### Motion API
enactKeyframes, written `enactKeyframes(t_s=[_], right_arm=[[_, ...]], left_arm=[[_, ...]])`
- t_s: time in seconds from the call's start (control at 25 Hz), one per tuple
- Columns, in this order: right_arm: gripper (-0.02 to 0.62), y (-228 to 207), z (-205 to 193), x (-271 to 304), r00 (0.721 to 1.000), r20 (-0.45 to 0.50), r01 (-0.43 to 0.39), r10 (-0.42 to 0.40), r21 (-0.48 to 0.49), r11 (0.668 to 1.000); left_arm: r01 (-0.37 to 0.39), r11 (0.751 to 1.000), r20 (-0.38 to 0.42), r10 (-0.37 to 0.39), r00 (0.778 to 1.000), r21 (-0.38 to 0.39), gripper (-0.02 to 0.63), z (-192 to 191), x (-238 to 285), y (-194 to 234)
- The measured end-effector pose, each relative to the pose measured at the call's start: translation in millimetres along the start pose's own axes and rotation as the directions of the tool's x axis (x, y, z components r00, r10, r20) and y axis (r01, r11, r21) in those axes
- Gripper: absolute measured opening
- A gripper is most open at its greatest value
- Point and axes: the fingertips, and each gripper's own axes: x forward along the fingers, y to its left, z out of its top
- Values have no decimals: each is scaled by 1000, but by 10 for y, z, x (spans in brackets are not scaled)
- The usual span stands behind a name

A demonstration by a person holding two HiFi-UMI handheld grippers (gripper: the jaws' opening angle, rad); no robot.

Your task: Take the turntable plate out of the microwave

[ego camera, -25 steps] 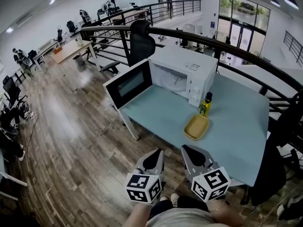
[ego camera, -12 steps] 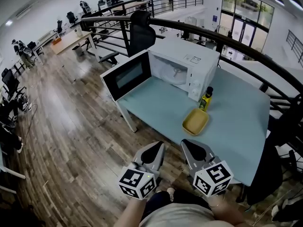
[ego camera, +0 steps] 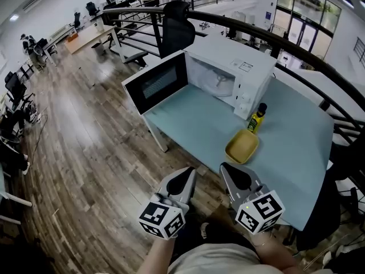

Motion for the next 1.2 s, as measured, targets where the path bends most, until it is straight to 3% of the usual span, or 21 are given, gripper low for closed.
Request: enactKeyframes(t_s=[0.12, 0.36, 0.56, 0.84, 1.0, 1.2], right_arm=[[12, 23, -57, 257, 1000, -19, -7, 7, -16, 1000], [12, -164, -18, 923, 998, -16, 57, -57, -24, 998], [12, -305, 135, 1521, 988, -13, 156, -156, -18, 988], [12, -415, 243, 2012, 966, 21, 257, -256, -15, 966], [12, -522, 205, 2124, 937, 21, 348, -348, -5, 937], [12, -552, 140, 2252, 917, -1, 399, -399, 21, 917]], left_arm=[[-1, 1000, 2, 1, 1000, -26, 6, 23, 80, 248], [63, 997, -24, -64, 998, -40, 6, 174, 436, 873], [134, 990, -62, -137, 989, -50, 6, 396, 721, 1455], [222, 974, -121, -226, 967, -45, 6, 531, 966, 2079], [272, 961, -150, -277, 949, -56, 6, 514, 1064, 2248], [324, 943, -194, -332, 923, -72, 6, 470, 1169, 2345]])
